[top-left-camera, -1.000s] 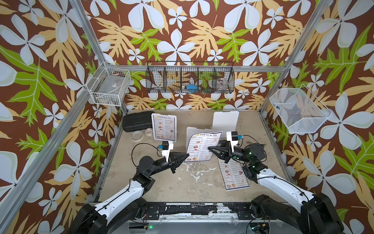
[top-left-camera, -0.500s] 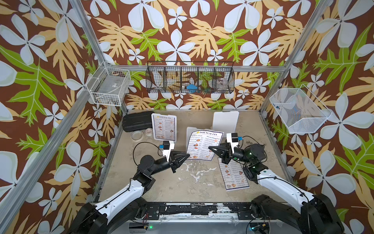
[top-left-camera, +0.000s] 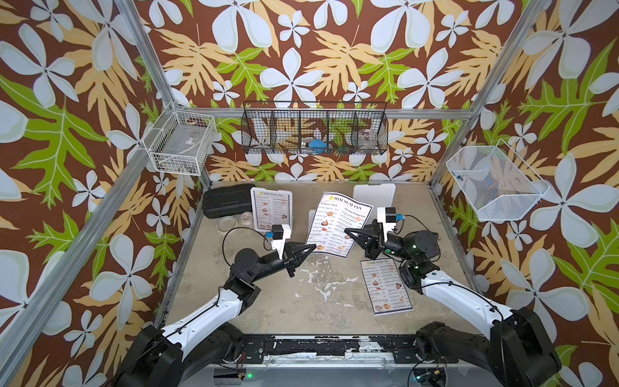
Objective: Insert the menus into the narrow rack
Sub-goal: Pick up the menu from the center of the board.
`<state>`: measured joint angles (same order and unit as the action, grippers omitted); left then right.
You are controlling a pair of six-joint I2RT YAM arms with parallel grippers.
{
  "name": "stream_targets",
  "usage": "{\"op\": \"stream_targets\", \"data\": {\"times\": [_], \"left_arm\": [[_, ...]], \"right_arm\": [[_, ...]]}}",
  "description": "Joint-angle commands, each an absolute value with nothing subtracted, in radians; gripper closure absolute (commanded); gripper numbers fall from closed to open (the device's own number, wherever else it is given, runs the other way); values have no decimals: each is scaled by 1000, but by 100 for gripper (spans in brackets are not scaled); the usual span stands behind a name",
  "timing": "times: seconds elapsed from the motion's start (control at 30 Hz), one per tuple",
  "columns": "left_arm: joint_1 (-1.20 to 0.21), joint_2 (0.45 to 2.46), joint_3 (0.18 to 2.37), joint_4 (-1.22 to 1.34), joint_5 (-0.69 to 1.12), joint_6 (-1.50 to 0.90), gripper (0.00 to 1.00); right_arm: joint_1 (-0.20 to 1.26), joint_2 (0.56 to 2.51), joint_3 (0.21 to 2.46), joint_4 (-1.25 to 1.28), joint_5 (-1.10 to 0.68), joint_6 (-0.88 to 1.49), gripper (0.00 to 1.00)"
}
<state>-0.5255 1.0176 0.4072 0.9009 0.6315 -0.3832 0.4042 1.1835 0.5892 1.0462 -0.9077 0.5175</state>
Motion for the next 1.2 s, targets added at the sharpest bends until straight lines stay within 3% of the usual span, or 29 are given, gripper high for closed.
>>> {"op": "stream_targets", "data": {"times": [0.0, 0.13, 0.5, 0.73, 1.03, 1.17], "left_arm": [[-522, 1022, 440, 858, 606, -331, 99], [-508, 1026, 475, 809, 600, -300, 100], [-466, 1082, 531, 746, 632, -258, 100], [-447, 1148, 594, 712, 632, -233, 100], [-432, 1180, 638, 691, 650, -207, 100], [-431, 1186, 643, 694, 664, -199, 100]], "right_arm": [[384, 1200, 604, 1096, -905, 545, 90], [335, 1242, 617, 1176, -941, 606, 77], [238, 1447, 695, 1637, -1100, 932, 63], [238, 1588, 828, 1812, -1159, 1116, 62], [234, 1648, 896, 1805, -1178, 1148, 62], [235, 1611, 880, 1668, -1151, 1044, 63]]}}
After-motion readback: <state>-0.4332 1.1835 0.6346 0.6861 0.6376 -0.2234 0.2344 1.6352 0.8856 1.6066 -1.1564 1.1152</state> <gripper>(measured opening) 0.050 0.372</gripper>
